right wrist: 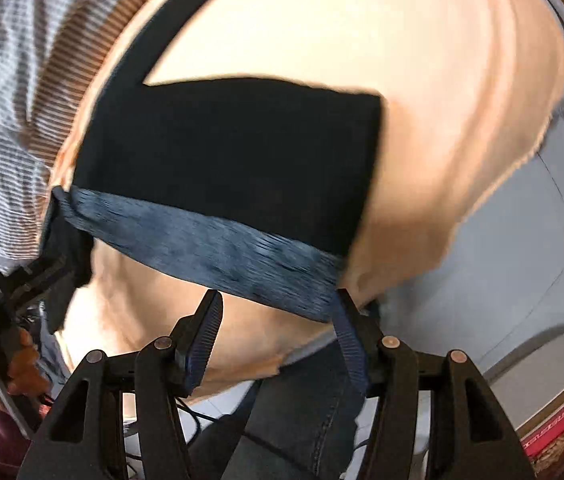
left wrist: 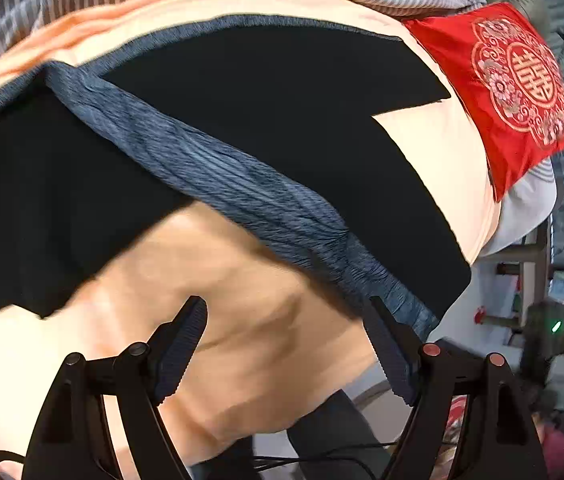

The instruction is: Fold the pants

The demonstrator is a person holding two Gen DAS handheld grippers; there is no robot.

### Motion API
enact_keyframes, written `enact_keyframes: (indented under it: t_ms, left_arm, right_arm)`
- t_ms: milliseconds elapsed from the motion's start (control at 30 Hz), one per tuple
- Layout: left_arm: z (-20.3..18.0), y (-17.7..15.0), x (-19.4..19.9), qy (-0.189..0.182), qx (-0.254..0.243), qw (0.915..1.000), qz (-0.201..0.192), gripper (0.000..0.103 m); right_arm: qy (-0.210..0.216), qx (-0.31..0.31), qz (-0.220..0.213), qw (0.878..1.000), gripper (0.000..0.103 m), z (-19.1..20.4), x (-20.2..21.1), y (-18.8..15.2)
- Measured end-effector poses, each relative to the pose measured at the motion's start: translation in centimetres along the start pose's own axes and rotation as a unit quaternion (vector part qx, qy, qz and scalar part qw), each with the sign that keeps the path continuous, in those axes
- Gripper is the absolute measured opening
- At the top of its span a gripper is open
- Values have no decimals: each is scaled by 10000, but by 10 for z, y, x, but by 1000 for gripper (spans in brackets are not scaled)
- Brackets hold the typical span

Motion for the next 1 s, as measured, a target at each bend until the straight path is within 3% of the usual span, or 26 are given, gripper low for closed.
enact_keyframes:
  t_ms: [333,400,433,467,500,533,733,1000]
  left_arm:
    - [-9,2,-33,76,527,9985,152,81]
    - [-12,4,-42,83,666,9975,209,81]
    - [-13,5,-45,94,716,9972,204,81]
    - [-16,6,-45,87,736,9972,141,64]
    - [-19,7,-46,88,725,9972,131,32]
    - [-23,8,-50,73,703,9971,274,22]
    - [-44,27,-19,-74,565,9984,40,13]
    - [-61,110,39,-211,607,9963,-574,13]
  right_arm:
    - [748,7,231,9969,60,-4,-28,10]
    - [1056,-91,485,9932,42,-4,-31,10]
    - [1225,-141,640,9903,18,-3,-32,9]
    - [1454,-172,772,9862,10,0,-29,9]
    - [1640,-177,826,9828,8,4,-26,10]
    - [1851,-172,862,9788,7,10,-23,13]
    - [2907,-13,694,9543,6,41,34,58]
    - [3311,403,166,9426,6,80,95,177]
Point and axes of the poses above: each gripper's, at about its wrist camera, not at the fingertips, and x roughly against the way its jaws point, z to its left, y to its top, the point moved 8 cm from there along -x, roughly the way its jaws point, and after that the axes turned 6 degrees about z, right-handed, at the moved point
